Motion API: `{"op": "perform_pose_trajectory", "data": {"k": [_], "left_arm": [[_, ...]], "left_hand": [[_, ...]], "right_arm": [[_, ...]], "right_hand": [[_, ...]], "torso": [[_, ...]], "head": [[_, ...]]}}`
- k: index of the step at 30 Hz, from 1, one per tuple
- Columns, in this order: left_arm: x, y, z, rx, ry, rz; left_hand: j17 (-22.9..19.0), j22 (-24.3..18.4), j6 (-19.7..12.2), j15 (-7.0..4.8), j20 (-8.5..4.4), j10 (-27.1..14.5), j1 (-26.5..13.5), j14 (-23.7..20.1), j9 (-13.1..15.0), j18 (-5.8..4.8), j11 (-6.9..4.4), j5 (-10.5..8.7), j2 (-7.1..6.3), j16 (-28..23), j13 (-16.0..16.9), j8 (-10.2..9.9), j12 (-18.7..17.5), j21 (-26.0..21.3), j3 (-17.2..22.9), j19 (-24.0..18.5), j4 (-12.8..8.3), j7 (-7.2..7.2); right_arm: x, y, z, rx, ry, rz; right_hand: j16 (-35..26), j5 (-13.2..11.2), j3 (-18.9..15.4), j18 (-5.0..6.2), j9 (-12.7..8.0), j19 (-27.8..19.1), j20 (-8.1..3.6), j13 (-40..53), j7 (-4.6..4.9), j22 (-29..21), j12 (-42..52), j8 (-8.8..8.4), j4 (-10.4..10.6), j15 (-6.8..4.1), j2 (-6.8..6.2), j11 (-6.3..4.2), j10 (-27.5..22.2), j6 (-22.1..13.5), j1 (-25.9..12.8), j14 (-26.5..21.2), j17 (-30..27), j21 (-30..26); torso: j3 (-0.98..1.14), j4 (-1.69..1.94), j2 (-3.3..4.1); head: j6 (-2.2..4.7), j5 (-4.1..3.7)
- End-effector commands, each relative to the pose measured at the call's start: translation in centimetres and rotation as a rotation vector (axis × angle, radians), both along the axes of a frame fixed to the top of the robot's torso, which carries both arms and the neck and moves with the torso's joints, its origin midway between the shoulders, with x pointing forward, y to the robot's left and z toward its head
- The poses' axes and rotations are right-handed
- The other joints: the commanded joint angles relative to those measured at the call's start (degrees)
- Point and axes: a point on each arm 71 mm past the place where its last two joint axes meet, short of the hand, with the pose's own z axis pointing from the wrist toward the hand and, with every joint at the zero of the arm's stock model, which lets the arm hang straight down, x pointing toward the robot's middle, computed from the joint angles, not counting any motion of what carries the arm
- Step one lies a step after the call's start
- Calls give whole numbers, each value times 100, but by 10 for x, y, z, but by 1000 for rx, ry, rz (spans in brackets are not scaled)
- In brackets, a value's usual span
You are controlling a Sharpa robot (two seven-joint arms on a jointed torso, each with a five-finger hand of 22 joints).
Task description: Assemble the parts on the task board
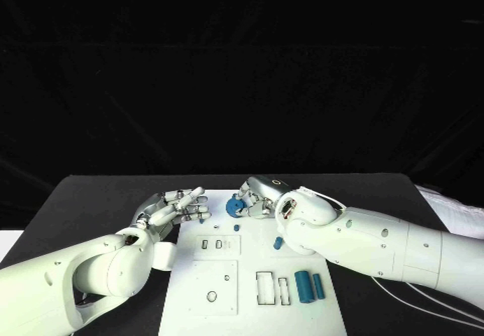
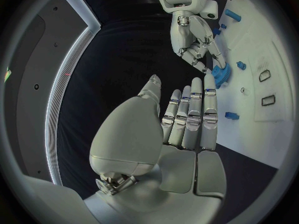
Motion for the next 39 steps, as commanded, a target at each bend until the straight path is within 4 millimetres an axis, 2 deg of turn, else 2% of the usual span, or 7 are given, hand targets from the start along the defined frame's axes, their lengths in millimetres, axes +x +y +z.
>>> {"op": "perform_pose_trajectory", "data": {"k": [1, 14, 19, 21, 23, 30, 39], "left_arm": [[1, 0, 2, -23, -13, -8], [0, 0, 3, -25, -11, -10], [0, -1, 3, -26, -10, -13], [0, -1, 3, -26, -10, -14], [0, -1, 3, -27, -10, -15], [-1, -1, 3, -27, -8, -16], [-1, -1, 3, -26, -6, -17]], "left_hand": [[5, -9, 13, -10, 0, -3, -11, -38, -5, 42, 11, -15, 46, -24, -3, -35, -35, -29, -2, 12, -29, -7], [5, -9, 13, -10, 0, -3, -11, -38, -5, 42, 11, -15, 46, -24, -3, -35, -35, -29, -2, 12, -29, -7], [5, -9, 13, -10, 0, -3, -11, -38, -5, 42, 11, -15, 46, -24, -3, -35, -35, -29, -2, 12, -29, -7], [5, -9, 13, -10, 0, -3, -11, -38, -5, 42, 11, -15, 46, -24, -3, -35, -35, -29, -2, 12, -29, -7], [5, -9, 13, -10, 0, -3, -11, -38, -5, 42, 11, -15, 46, -24, -3, -35, -35, -29, -2, 12, -29, -7], [5, -9, 13, -10, 0, -3, -11, -38, -5, 42, 11, -15, 46, -24, -3, -35, -35, -29, -2, 12, -29, -7], [5, -9, 13, -10, 0, -3, -11, -38, -5, 42, 11, -15, 46, -24, -3, -35, -35, -29, -2, 12, -29, -7]], "right_arm": [[1, 5, -4, -37, -5, 7], [5, 14, -10, -48, -10, -17], [6, 15, -10, -47, -12, -21], [6, 15, -10, -47, -7, -23], [6, 15, -10, -47, -3, -26], [7, 13, -11, -48, 2, -36], [5, 12, -8, -24, -13, -23]], "right_hand": [[24, 15, 24, -45, 42, 26, -1, -2, -73, -3, 14, 20, 15, -34, 12, 11, 24, 107, -51, 470, 795, 20], [10, 9, 42, -42, 28, 16, 3, -34, -55, -20, -31, -23, 33, -25, -22, 25, -6, 69, -104, 463, 765, 13], [0, -19, 27, -32, -21, -27, 30, -309, 10, -86, -329, -154, 70, 16, -140, 79, -201, -102, -211, 458, 751, -21], [-5, -26, -33, -26, -66, -54, 61, -457, 70, -126, -495, -292, 100, 59, -242, 132, -313, -330, -288, 455, 744, -43], [-3, 51, -112, -24, -73, -67, 98, -555, 112, -141, -608, -344, 150, 97, -312, 176, -393, -506, -362, 455, 751, -53], [-22, 71, -290, -2, -63, -123, 163, -813, 172, -233, -896, -342, 295, 154, -381, 234, -585, -759, -414, 444, 720, -102], [-35, 85, -366, 3, -56, -138, 178, -831, 183, -258, -920, -331, 361, 166, -400, 246, -600, -798, -413, 438, 695, -116]], "torso": [[8, 0, 4], [16, -11, 1], [14, -15, 0], [15, -14, -2], [14, -13, -1], [15, -15, 0], [20, -15, 0]], "head": [[-14, 12], [-45, 45], [-48, 51], [-47, 52], [-49, 53], [-47, 50], [-47, 49]]}}
